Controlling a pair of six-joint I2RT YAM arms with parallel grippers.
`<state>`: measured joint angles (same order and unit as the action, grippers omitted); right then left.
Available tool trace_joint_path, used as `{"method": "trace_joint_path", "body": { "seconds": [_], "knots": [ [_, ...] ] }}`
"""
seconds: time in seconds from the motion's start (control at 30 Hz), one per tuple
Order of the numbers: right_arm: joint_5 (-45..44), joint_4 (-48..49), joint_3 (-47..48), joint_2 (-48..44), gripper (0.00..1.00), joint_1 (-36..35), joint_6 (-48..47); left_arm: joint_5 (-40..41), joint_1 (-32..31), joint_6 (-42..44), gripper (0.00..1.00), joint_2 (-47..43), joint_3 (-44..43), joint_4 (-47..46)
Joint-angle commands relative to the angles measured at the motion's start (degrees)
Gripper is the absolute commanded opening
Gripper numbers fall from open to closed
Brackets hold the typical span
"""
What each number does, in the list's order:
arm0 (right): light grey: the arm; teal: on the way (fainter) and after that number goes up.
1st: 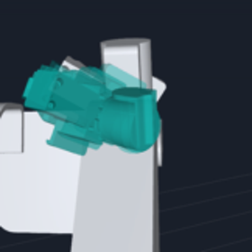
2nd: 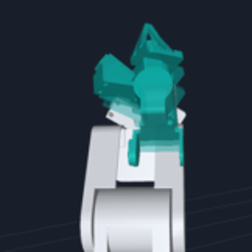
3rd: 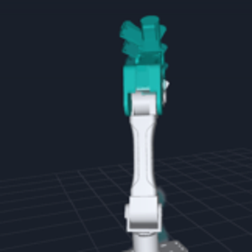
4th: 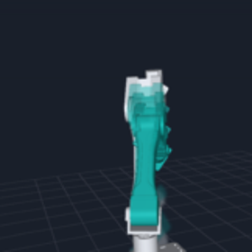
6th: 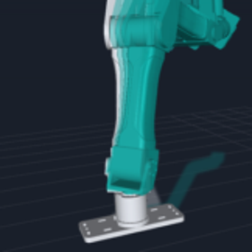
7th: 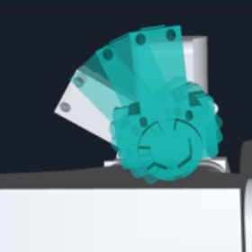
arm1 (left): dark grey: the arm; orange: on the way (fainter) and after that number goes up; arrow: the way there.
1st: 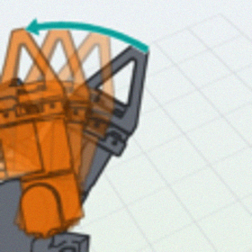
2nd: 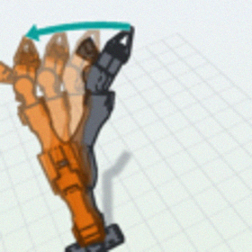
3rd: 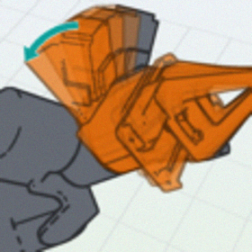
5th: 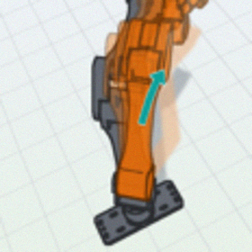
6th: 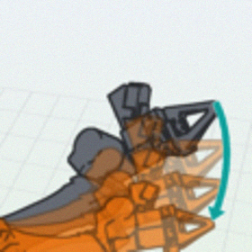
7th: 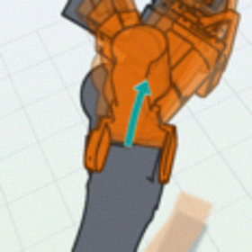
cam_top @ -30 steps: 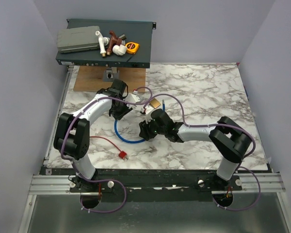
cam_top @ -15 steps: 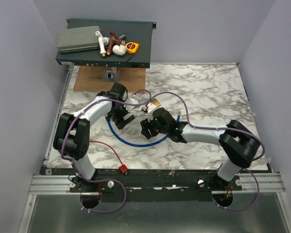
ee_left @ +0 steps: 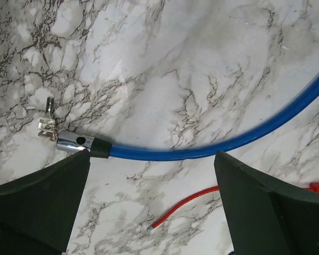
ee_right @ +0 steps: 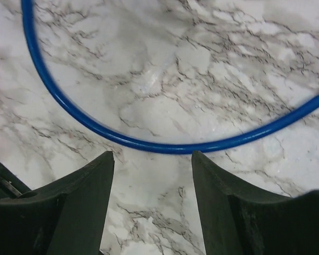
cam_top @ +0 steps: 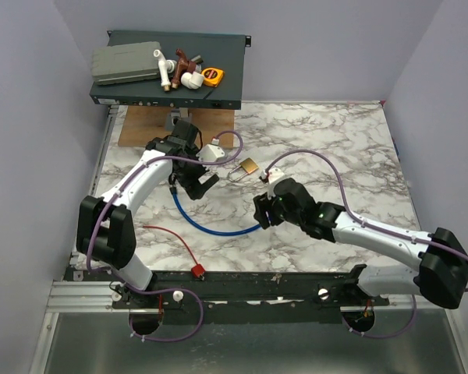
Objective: Unlock with the key
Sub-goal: Place the lock at the center of the board, then pick up the key from the center of the board.
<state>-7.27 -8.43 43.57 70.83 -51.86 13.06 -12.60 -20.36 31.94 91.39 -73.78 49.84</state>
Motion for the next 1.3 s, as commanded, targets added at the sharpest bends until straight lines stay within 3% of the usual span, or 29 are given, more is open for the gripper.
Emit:
{"method": "trace_joint_path", "body": {
  "seconds": [0.0,0.07,0.17,0.23,0.4,0.5,0.6,0.73,0.87,0.97,1.07,1.2,1.27],
  "knots": [
    [-5.25,-3.53,-0.04,0.41,0.63,1.86,2.83,-5.25,0.32,-1.01,0.98,0.01,-1.99,4.29],
    [-6.03,-3.77,1.35,2.1,0.66,2.88,3.45,-6.24,0.52,-0.92,0.98,-0.52,-1.69,4.73],
    [-7.65,-3.83,2.59,2.21,0.8,6.11,6.16,-6.74,1.63,-0.95,0.98,-3.49,0.24,3.5],
    [-6.51,-1.84,1.5,-0.08,0.98,10.48,8.29,-8.24,3.48,-0.85,0.98,-6.03,1.63,2.96],
    [-4.43,5.18,-2.69,-5.71,1.0,22.75,12.03,-14.79,12.91,-4.63,0.98,-11.59,4.54,-2.53],
    [-4.13,3.37,-1.64,-4.24,1.0,26.01,13.94,-18.52,18.94,-8.13,0.98,-13.3,5.99,-5.72],
    [-4.65,0.63,-1.27,-3.35,1.0,26.02,14.16,-21.01,23.55,-9.61,0.98,-15.52,8.7,-8.5],
    [1.03,-5.43,-1.32,-5.71,1.0,26.02,11.42,-22.67,25.67,-10.41,0.98,-17.06,12.83,-9.38],
    [-2.41,-9.07,-4.28,-11.17,1.0,26.1,15.81,-22.37,26.3,-11.9,0.98,-17.92,17.03,-13.88],
    [6.32,-9.24,-5.17,-14.63,1.0,26.1,14.67,-24.5,26.51,-13.21,0.98,-17.65,17.01,-13.78],
    [15.7,-17.59,-2.16,-14.1,1.0,25.45,14.06,-25.81,26.52,-13.27,0.98,-18.08,17.49,-13.61],
    [4.79,-24.84,-1.65,-18.03,1.0,11.93,18.06,-25.68,26.51,-14.03,0.98,-17.68,18.65,-14.49],
    [6.62,-25.27,-1.64,-17.93,1.0,9.86,23.33,-25.62,26.55,-15.02,0.98,-17.87,19.02,-14.96]
  ]
}}
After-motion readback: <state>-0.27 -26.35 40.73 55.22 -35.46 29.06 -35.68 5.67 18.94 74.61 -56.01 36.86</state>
